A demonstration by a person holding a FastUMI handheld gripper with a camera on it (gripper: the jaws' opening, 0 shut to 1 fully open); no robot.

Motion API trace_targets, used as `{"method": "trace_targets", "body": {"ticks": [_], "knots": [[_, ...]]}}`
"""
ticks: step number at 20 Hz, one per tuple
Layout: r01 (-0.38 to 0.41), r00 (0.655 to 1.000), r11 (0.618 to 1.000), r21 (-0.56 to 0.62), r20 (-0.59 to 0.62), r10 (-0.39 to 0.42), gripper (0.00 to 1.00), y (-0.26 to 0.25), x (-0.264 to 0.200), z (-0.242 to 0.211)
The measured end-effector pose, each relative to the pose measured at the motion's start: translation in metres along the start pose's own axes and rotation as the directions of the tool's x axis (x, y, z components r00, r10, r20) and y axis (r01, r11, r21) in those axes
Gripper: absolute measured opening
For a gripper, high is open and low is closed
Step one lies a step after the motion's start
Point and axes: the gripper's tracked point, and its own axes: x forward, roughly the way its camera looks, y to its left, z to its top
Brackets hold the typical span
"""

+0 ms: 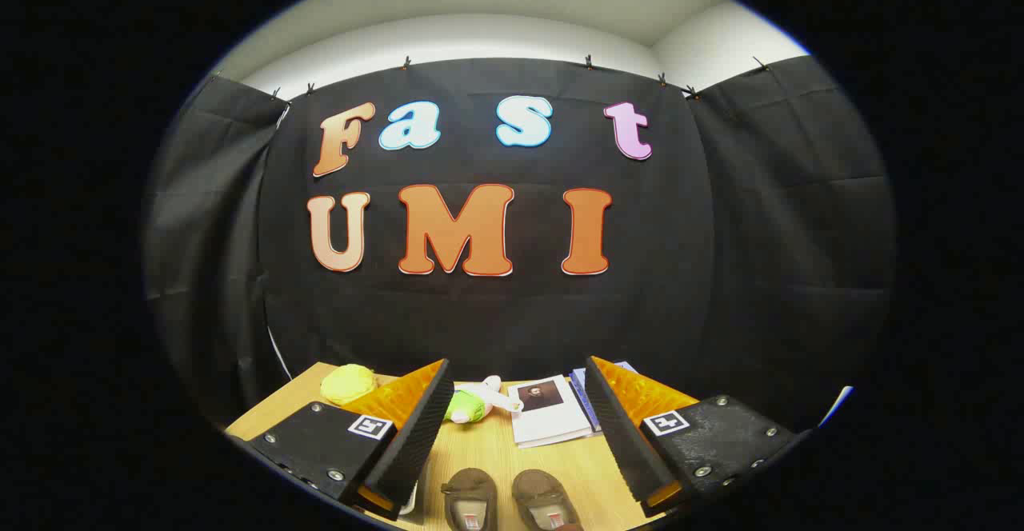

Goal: Open the storage box then place both shoes into the box .Put the left shoe in first, then the right shoe, with the right side of both shoes facing outward in a uniform manner.

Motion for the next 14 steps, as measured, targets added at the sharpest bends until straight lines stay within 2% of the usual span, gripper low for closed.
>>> {"method": "trace_targets", "body": {"ticks": [14], "knots": [[-0.01, 1.0, 1.0, -0.019, 0.007, 0.01, 0.98, -0.0031, -0.0012, 0.004]]}}
